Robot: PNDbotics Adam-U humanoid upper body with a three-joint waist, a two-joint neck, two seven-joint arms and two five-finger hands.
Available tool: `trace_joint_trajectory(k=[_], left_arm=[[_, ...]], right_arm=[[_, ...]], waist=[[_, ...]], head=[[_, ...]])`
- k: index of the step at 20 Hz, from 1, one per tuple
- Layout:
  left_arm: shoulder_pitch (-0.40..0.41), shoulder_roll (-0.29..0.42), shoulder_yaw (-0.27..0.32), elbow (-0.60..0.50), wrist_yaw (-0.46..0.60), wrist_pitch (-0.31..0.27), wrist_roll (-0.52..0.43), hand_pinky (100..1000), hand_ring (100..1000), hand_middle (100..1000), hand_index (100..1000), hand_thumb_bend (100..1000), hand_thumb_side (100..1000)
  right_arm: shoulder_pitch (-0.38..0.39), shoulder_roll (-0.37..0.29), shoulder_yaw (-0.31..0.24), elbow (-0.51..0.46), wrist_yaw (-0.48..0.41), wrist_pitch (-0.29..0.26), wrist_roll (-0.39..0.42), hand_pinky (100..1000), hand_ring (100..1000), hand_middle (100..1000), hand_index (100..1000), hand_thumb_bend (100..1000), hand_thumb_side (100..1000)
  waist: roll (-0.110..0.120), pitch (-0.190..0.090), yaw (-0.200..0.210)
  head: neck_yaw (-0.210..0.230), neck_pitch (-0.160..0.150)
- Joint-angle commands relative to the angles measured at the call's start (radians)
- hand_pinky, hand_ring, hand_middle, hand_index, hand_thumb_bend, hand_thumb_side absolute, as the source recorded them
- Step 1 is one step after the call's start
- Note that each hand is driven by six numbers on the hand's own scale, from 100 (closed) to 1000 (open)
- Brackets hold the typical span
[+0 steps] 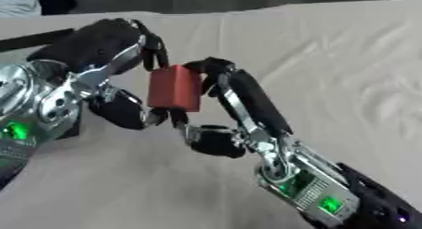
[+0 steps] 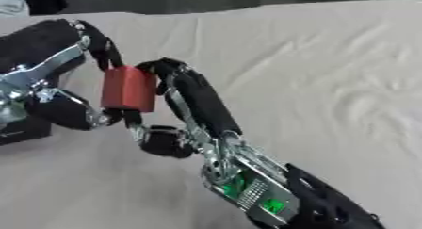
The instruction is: Pick up the objects with one hand, pass them to the other hand, and then place them into the box on the other side of the table.
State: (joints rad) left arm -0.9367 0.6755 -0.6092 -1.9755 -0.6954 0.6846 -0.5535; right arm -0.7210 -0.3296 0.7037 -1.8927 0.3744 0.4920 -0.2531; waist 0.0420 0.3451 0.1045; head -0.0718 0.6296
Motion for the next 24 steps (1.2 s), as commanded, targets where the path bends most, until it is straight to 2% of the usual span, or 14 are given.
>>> trace_joint_trajectory(k=[1, 7, 11, 13, 17, 18, 21, 24], left_arm=[[-0.016, 0.017, 0.025, -0.017, 0.002, 0.024, -0.013, 795, 681, 487, 622, 435, 132], [-0.014, 0.011, 0.024, -0.012, 0.031, 0.030, -0.009, 739, 611, 425, 538, 266, 100], [-0.013, 0.011, 0.025, -0.014, 0.053, 0.032, 0.010, 701, 580, 401, 492, 210, 100], [-0.012, 0.011, 0.027, -0.016, 0.062, 0.033, 0.026, 694, 573, 392, 475, 211, 100], [-0.007, 0.013, 0.027, -0.014, 0.069, 0.032, 0.059, 677, 554, 357, 424, 262, 100], [-0.005, 0.014, 0.028, -0.012, 0.068, 0.031, 0.065, 676, 549, 346, 413, 290, 100], [0.002, 0.018, 0.030, -0.007, 0.062, 0.026, 0.075, 676, 545, 334, 402, 313, 100], [0.004, 0.021, 0.031, -0.002, 0.054, 0.018, 0.073, 676, 543, 327, 394, 332, 100]], right_arm=[[-0.003, -0.011, 0.006, -0.007, -0.005, 0.003, 0.004, 597, 604, 456, 585, 100, 100], [-0.002, -0.012, 0.007, -0.008, -0.015, -0.002, 0.000, 600, 604, 455, 585, 100, 100], [-0.001, -0.013, 0.008, -0.008, -0.018, -0.004, 0.004, 603, 610, 462, 593, 100, 100], [0.000, -0.014, 0.008, -0.008, -0.019, -0.004, 0.009, 608, 616, 470, 601, 100, 100], [0.000, -0.018, 0.010, -0.008, -0.008, -0.016, 0.036, 635, 650, 505, 641, 377, 100], [0.000, -0.019, 0.010, -0.008, 0.000, -0.024, 0.050, 653, 685, 542, 681, 509, 100], [0.000, -0.022, 0.008, -0.009, 0.039, -0.059, 0.108, 686, 751, 609, 759, 611, 100], [0.002, -0.024, 0.004, -0.006, 0.083, -0.087, 0.161, 708, 780, 644, 807, 608, 122]], waist=[[0.000, -0.018, 0.001], [0.001, -0.017, -0.001], [0.002, -0.017, -0.002], [0.002, -0.018, -0.002], [0.001, -0.019, -0.004], [0.001, -0.019, -0.004], [0.001, -0.020, -0.005], [0.001, -0.019, -0.006]], head=[[0.004, -0.011], [0.004, -0.008], [0.005, -0.007], [0.005, -0.009], [0.006, -0.009], [0.006, -0.009], [0.007, -0.008], [0.007, -0.006]])
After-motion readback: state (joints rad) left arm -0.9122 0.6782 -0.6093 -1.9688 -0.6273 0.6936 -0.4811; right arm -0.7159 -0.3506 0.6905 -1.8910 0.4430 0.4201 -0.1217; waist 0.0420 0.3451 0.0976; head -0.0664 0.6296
